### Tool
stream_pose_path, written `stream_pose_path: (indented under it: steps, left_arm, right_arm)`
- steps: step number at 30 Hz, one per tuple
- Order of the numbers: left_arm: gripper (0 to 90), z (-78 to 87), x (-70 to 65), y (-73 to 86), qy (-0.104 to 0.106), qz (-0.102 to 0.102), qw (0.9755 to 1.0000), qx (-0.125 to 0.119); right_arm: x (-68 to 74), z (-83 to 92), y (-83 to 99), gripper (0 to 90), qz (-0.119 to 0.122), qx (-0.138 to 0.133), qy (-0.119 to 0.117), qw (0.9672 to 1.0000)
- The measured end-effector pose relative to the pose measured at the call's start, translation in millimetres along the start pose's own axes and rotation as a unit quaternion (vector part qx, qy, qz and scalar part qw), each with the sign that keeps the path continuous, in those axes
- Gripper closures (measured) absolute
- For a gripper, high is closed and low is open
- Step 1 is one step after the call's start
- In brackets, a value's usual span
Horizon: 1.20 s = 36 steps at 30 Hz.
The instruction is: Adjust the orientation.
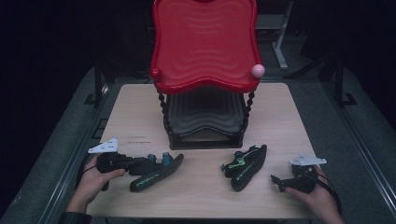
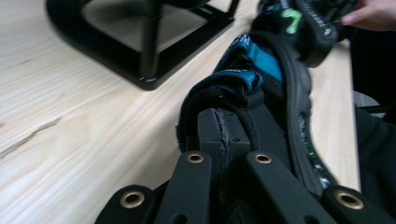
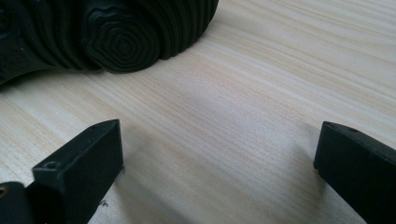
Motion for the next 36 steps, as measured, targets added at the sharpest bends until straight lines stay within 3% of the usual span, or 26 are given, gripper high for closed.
stream_pose_path:
  steps: [4, 15, 20, 25, 27, 32, 36]
  left_arm:
    - [89.7, -1.3, -11.4, -1.8, 0.022, -0.009, 0.9997, -0.003]
    - [88.4, -6.4, -44.7, 2.3, 0.050, -0.040, 0.9980, 0.003]
    - [88.3, -8.6, -64.6, 7.5, 0.073, -0.048, 0.9961, 0.006]
    - [84.7, -9.4, -81.3, 11.3, 0.087, -0.069, 0.9936, 0.022]
    - [82.1, -6.6, -82.2, 10.3, 0.090, -0.073, 0.9931, 0.020]
    - [81.4, 7.4, -75.4, -0.2, 0.073, -0.076, 0.9945, -0.008]
    - [85.6, 9.0, -56.4, -3.3, 0.040, -0.074, 0.9965, -0.007]
  right_arm:
    - [0.1, 0.1, 0.1, 0.7, 0.000, 0.000, 0.000, 1.0000]
    - [0.1, 0.2, 0.2, 0.7, 0.000, 0.000, 0.000, 1.0000]
    - [0.2, 0.3, 0.3, 0.7, 0.000, 0.000, 0.000, 1.0000]
    - [0.1, 0.3, 0.3, 0.7, 0.001, 0.000, 0.000, 1.0000]
    - [0.1, 0.3, 0.3, 0.7, 0.001, 0.000, 0.000, 1.0000]
    - [0.1, 0.3, 0.3, 0.7, 0.000, 0.000, 0.000, 1.0000]
    - [0.1, 0.2, 0.3, 0.7, 0.001, 0.000, 0.000, 1.0000]
Point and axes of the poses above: each handheld gripper's, and its own axes: z roughly backward along the jaws, y roughly out of its underside, x roughly to its left, the point moved 5 cm from there along -z, roughly forward along the jaws, and after that the axes turned 10 degrees about -y, right-handed, at the moved point
